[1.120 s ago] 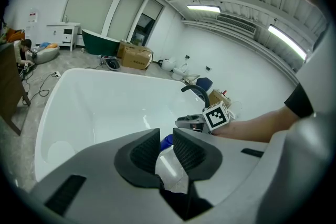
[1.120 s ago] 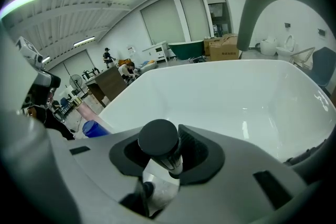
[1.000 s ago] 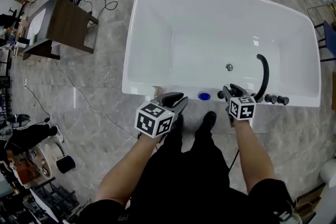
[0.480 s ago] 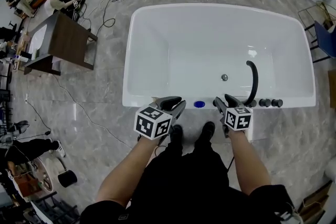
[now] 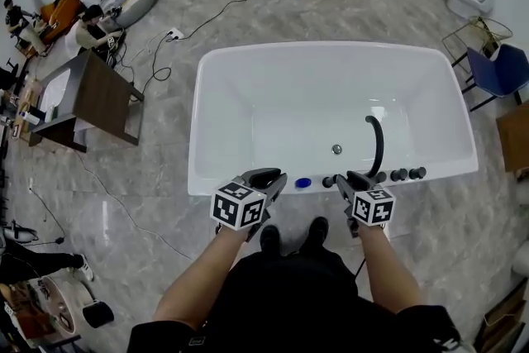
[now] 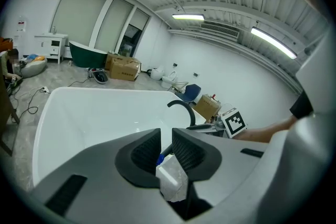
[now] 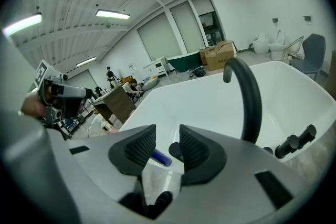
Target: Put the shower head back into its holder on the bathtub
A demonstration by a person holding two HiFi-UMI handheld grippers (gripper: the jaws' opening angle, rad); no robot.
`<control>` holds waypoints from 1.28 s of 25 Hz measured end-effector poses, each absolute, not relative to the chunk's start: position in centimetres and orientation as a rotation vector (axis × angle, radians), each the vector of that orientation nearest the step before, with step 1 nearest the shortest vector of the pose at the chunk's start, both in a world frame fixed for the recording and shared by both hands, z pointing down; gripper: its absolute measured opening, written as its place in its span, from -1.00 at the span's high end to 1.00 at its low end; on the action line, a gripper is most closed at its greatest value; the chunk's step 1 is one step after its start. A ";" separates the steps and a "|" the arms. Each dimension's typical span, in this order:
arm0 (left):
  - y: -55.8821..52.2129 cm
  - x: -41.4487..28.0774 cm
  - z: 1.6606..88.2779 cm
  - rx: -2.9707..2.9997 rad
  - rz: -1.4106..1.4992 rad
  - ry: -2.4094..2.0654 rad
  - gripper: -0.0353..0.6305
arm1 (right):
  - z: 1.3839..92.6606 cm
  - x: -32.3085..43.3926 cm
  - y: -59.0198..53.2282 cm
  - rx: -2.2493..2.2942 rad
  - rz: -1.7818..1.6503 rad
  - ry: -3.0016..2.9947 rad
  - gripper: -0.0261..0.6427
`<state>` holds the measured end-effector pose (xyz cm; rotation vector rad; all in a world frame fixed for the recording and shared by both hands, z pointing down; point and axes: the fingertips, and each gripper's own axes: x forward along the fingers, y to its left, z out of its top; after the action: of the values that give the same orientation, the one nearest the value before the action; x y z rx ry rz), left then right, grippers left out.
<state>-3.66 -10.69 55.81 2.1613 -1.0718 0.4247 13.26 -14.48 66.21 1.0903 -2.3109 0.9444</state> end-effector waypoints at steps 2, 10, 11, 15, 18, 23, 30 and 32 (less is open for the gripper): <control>-10.6 -3.6 55.6 2.176 0.411 -1.064 0.66 | 65.2 13.8 -13.9 1.121 0.942 -2.313 0.49; -10.4 -4.0 53.9 2.258 0.341 -1.004 0.67 | 61.1 13.8 -10.8 1.224 0.979 -2.349 0.63; -10.5 -4.1 53.6 2.271 0.332 -0.992 0.67 | 60.6 13.6 -10.4 1.232 0.981 -2.354 0.65; -10.4 -4.8 52.6 2.297 0.271 -0.935 0.68 | 58.2 12.7 -9.0 1.273 0.988 -2.398 0.68; -10.6 -5.3 51.3 2.325 0.235 -0.905 0.69 | 55.6 12.5 -8.4 1.300 0.933 -2.426 0.69; -11.7 -4.9 48.6 2.382 0.187 -0.882 0.69 | 50.4 13.1 -8.1 1.318 0.797 -2.495 0.77; -13.5 -1.0 44.0 2.526 0.180 -0.864 0.69 | 43.9 14.1 -8.0 1.249 0.559 -2.645 0.84; -13.8 0.6 42.7 2.564 0.189 -0.870 0.69 | 42.3 15.4 -7.7 1.249 0.506 -2.678 0.87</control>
<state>0.61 -13.84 42.69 2.5638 -0.8703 0.1886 15.39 -7.71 42.29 1.2494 -2.6785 0.5063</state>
